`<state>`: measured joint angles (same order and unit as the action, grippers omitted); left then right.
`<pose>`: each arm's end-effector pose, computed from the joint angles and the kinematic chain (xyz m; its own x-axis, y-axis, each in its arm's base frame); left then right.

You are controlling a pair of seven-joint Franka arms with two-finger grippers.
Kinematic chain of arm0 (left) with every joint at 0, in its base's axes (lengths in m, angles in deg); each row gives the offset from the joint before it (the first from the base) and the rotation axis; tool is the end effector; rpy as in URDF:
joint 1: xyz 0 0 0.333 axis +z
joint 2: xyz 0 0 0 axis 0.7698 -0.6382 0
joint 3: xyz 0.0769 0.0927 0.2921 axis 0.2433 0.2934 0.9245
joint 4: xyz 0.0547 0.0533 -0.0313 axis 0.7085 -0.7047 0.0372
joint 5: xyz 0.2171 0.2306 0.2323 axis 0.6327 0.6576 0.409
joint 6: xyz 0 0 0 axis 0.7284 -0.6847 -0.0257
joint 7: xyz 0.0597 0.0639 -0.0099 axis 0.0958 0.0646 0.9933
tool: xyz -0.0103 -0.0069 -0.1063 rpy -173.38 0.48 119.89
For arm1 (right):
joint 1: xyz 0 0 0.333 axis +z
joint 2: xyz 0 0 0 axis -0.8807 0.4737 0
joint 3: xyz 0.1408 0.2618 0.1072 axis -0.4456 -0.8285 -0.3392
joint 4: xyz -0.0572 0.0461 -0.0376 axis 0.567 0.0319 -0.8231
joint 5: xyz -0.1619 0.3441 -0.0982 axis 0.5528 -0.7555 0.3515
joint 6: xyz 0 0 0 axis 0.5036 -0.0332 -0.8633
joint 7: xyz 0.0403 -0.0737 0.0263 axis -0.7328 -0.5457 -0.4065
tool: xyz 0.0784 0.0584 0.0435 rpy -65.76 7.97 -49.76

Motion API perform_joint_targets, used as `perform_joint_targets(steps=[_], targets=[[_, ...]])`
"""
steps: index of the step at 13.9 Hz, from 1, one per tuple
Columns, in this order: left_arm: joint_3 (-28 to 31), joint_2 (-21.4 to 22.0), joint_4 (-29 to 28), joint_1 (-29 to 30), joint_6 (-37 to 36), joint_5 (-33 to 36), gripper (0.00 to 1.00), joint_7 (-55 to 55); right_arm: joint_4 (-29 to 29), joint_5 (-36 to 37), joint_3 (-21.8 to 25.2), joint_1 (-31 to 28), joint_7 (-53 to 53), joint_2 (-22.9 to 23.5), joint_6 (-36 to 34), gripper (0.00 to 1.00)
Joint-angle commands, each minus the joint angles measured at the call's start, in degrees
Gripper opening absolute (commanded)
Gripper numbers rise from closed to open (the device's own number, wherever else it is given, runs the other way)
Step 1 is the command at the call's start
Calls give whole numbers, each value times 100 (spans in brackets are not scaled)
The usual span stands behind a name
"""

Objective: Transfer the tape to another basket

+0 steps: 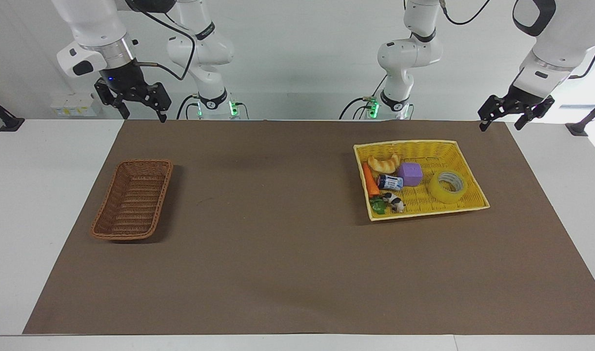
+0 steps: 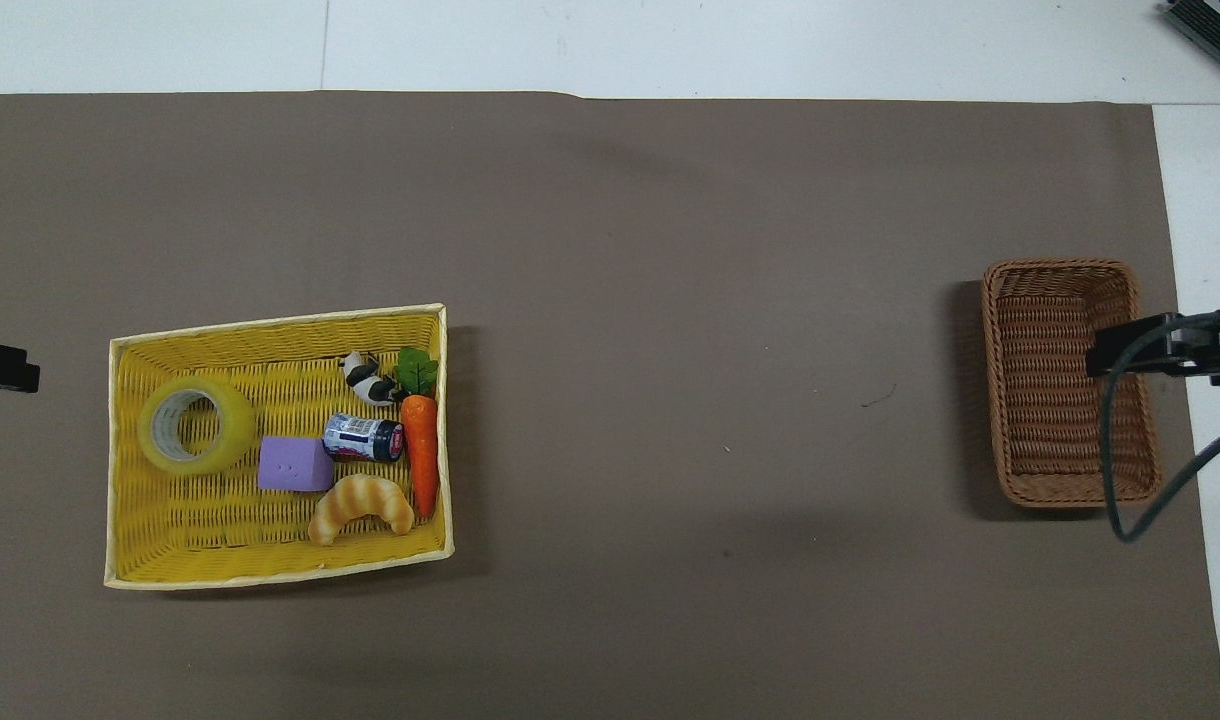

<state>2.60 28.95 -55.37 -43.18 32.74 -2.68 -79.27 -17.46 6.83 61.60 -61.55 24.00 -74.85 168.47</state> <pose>0.5193 0.0385 0.6156 0.9993 -0.0372 -0.0074 -0.0374 -0.9989 -0.0276 0.5221 -0.0060 0.6434 0.9969 -0.0749 -0.0234 -0.0744 -0.9970 0.0204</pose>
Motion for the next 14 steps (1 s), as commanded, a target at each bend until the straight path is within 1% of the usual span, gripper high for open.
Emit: perform_joint_targets(steps=[1,3,8,10,12,13,14], targets=[[-24,128,-277,215,-1,-31,100,-24,-158,-87,-13,-36,234,-113,-93,100],[-24,67,-374,216,104,-31,100,28,-158,-218,-4,-44,234,-113,-75,100],[-24,119,-1559,286,1289,-31,100,64,-158,-219,-4,-71,225,-113,-84,100],[-33,84,-1841,286,1449,-31,100,46,-158,-219,-4,-79,225,-113,-84,100],[-24,92,-2236,304,1781,-31,93,20,-167,-219,-4,-79,225,-113,-84,100],[-33,110,-2421,365,1923,-31,87,-6,-167,-228,-4,-71,225,-121,-84,100],[-24,40,-2510,383,2002,-31,85,46,-167,-219,-4,-79,225,-121,-84,100]])
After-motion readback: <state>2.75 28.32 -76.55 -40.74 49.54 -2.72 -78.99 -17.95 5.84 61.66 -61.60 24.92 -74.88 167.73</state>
